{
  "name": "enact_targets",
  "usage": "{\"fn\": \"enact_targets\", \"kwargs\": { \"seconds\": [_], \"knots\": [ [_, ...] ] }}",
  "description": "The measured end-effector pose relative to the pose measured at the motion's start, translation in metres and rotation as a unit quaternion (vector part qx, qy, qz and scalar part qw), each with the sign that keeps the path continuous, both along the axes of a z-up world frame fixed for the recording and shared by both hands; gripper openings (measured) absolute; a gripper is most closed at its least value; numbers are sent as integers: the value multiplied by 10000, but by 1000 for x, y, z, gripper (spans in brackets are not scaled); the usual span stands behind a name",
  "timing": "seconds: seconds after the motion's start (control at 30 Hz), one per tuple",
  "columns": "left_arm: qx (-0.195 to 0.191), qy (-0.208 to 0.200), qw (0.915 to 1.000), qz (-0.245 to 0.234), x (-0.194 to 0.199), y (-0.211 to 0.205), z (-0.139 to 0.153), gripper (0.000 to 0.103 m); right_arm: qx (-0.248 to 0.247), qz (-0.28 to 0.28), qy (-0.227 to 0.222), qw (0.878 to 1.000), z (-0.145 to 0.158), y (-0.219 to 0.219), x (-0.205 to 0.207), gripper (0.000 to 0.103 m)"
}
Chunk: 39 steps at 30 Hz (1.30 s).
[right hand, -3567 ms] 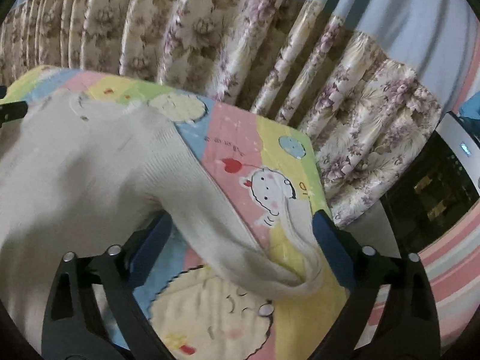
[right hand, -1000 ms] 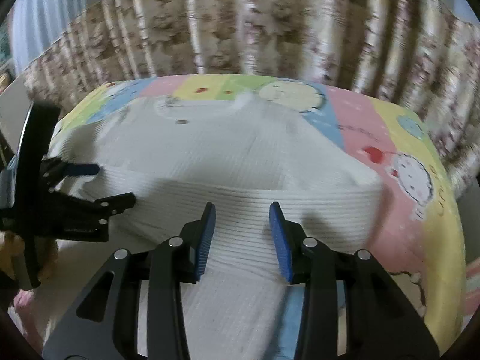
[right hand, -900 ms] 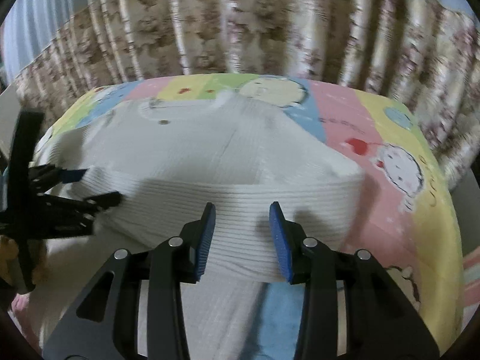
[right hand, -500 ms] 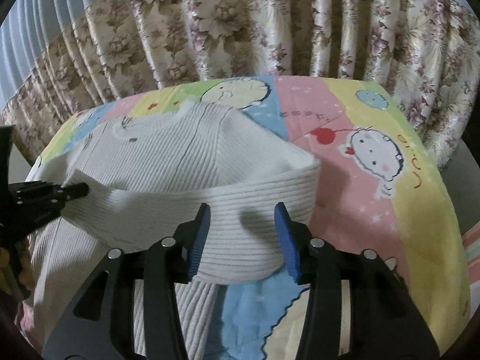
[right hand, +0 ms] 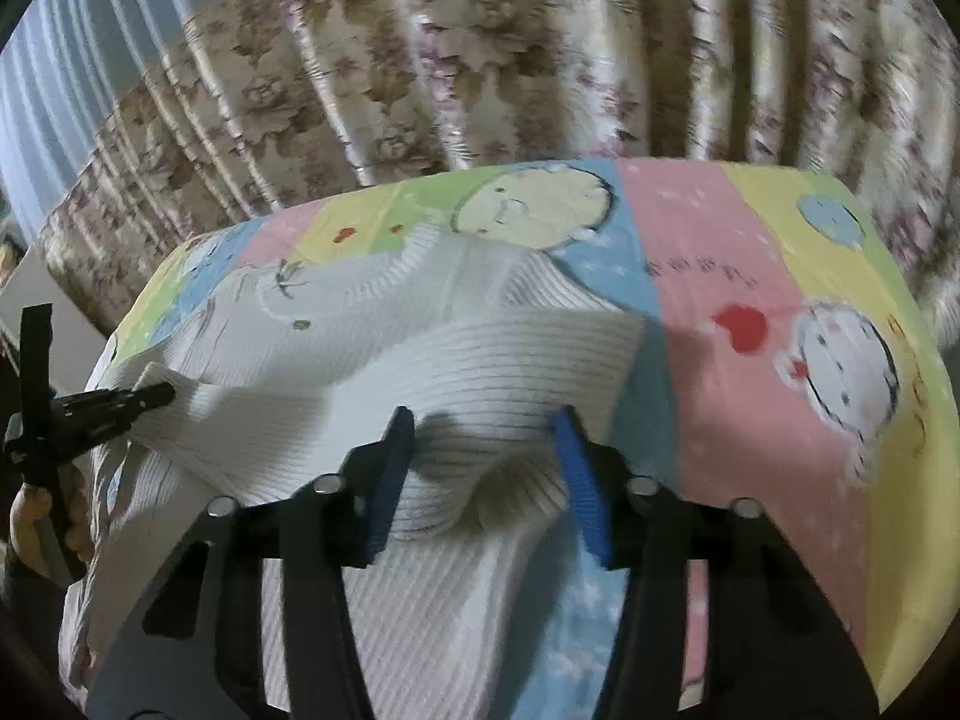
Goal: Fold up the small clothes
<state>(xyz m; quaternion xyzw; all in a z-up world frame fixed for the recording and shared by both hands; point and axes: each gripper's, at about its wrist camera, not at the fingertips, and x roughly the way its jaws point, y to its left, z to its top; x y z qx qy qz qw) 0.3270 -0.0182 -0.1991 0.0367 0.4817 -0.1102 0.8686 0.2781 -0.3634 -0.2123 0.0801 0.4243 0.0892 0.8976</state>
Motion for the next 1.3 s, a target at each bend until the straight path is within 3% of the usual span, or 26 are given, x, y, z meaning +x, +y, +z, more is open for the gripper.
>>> {"fn": "enact_targets", "kwargs": {
  "seconds": [0.1, 0.33, 0.47, 0.53, 0.6, 0.77, 0.87, 1.03, 1.07, 1.17, 1.3],
  "knots": [
    [27, -6, 10000, -5, -3, 1, -5, 7, -121, 57, 54, 9999, -1, 6, 7, 10],
    [49, -115, 9999, 104, 9, 10, -4, 7, -228, 246, -377, 9987, 19, 24, 15, 7],
    [231, -186, 9990, 344, 22, 30, -2, 7, -383, 679, -173, 9968, 7, 54, 39, 7],
    [276, -108, 9988, 391, 25, 41, -4, 8, -525, 752, 80, 9958, -10, 62, 50, 10],
    [288, -34, 9989, 373, 25, 47, -7, 10, -415, 806, 185, 9957, -17, 60, 48, 25],
    [705, -139, 9973, 166, 22, 36, -8, 10, -117, 516, -213, 9984, 11, 26, 9, 43],
    [705, -122, 9973, 187, 23, 36, -11, 10, -349, 460, -105, 9983, 11, 17, -5, 45],
    [642, -81, 9976, 250, 25, 38, -11, 11, -586, 441, 302, 9968, -17, 17, -1, 45],
    [650, -75, 9975, 257, 25, 37, -11, 11, -558, 360, 334, 9972, -22, 14, 1, 44],
    [679, -54, 9973, 264, 26, 37, -10, 11, -357, 110, 424, 9984, -34, 5, 9, 15],
    [667, -48, 9974, 252, 26, 36, -8, 11, -156, -124, 46, 9998, -30, -10, -1, 9]
  ]
}}
